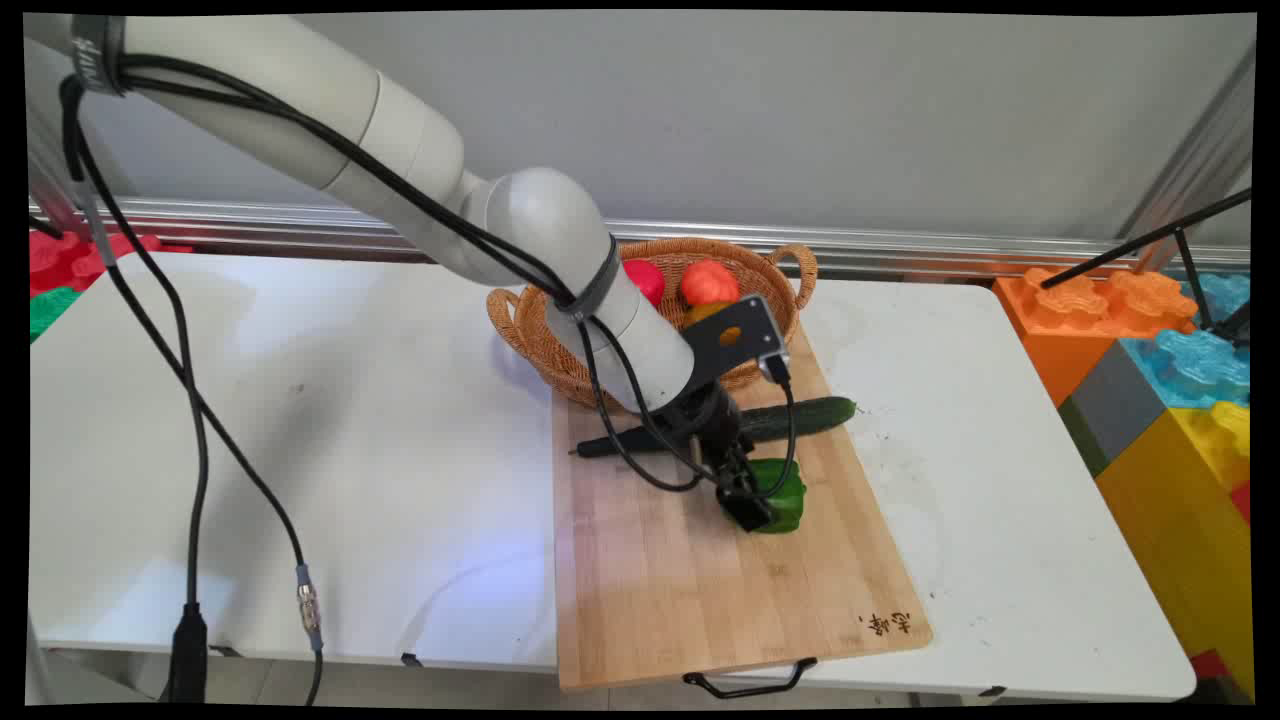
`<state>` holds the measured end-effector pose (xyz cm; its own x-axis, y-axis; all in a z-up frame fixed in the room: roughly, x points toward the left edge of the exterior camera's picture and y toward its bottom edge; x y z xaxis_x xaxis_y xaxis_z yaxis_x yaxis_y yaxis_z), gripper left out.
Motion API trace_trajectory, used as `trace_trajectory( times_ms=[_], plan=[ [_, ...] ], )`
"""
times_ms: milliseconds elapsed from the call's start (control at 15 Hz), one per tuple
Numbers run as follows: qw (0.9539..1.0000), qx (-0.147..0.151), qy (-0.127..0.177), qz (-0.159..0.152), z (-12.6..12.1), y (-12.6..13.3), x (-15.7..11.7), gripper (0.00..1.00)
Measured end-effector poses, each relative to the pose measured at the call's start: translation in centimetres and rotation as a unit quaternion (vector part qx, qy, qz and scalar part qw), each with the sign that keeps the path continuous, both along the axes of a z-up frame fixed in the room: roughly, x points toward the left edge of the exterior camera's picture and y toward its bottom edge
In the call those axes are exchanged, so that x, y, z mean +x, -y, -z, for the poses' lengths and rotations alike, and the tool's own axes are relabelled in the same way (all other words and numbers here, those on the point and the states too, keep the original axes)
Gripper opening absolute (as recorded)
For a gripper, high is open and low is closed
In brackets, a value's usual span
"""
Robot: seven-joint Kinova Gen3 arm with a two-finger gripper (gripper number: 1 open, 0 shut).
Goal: Pick up the potato from the vegetable basket
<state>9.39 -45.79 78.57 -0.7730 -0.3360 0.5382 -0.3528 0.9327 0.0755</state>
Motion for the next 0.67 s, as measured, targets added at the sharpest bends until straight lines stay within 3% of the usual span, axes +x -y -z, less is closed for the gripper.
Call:
trace_trajectory(
  times_ms=[200, 400, 667],
  plan=[
    [0.9998, -0.017, -0.005, -0.003, -1.8, 0.8, 0.0, 1.0],
    [0.9982, -0.059, -0.002, -0.011, -5.0, 2.4, 0.5, 1.0],
    [0.9917, -0.12, 0.022, -0.039, -8.7, 5.7, 2.8, 1.0]
  ],
)
